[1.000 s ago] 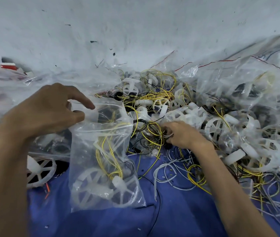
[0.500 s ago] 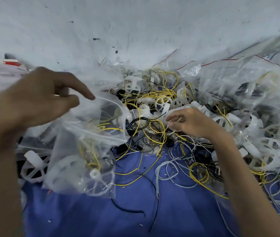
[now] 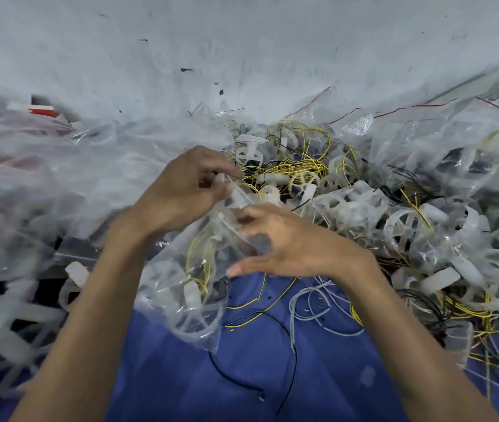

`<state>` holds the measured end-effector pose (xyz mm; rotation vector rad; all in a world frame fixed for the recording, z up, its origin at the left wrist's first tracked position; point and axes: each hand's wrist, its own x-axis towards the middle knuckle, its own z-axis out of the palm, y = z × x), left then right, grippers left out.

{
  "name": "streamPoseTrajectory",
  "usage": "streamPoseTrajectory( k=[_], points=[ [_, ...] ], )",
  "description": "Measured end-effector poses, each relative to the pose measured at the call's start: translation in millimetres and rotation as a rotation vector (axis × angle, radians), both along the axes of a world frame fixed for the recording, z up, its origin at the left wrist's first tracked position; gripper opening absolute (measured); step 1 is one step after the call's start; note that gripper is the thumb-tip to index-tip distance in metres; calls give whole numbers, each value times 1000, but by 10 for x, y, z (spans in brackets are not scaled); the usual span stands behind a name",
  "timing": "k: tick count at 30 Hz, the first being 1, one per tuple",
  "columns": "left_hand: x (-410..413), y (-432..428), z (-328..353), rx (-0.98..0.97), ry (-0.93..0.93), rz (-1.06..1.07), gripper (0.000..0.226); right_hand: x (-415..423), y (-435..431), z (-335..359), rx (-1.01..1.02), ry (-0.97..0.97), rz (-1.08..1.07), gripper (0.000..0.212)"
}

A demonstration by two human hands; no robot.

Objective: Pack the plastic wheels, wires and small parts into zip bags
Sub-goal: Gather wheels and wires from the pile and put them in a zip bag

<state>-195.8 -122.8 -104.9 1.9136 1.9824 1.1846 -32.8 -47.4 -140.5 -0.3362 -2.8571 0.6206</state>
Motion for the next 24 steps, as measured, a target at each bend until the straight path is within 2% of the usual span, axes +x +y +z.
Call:
streamPoseTrajectory(
  k=[2,4,5,6,7,9,10,12,17,21,24],
  points=[
    [-35,-1,-44,-104,-138,-101,29,3,70,-82,-22,14,-83,25],
    [-140,-20,-127,-301,-203,-156,66,96,165,-68,-195,119,-202,28],
    [-214,-23,-183,-431,-146,-146,83,145,222,-52,-238,184,-246,27],
    [-266,-29,-223,-559,-32,-137,89,193,267,-35,-244,237,-283,27],
    [-301,-29,-268,-685,88,-147,83,230,315,-27,-235,274,-312,29],
    [-328,4,-370,-891,210,-203,35,272,388,-29,-234,311,-339,28],
    [-315,16,-397,-937,236,-242,20,283,416,-32,-240,319,-350,27],
    [-330,23,-442,-942,245,-277,28,312,467,-35,-241,338,-361,34],
    [-402,-6,-417,-802,253,-333,21,438,573,-11,-278,290,-365,41],
    [-429,-43,-345,-707,210,-275,34,486,564,52,-316,335,-365,37],
    [-424,-75,-295,-701,205,-292,33,523,531,96,-383,353,-331,34]
  ],
)
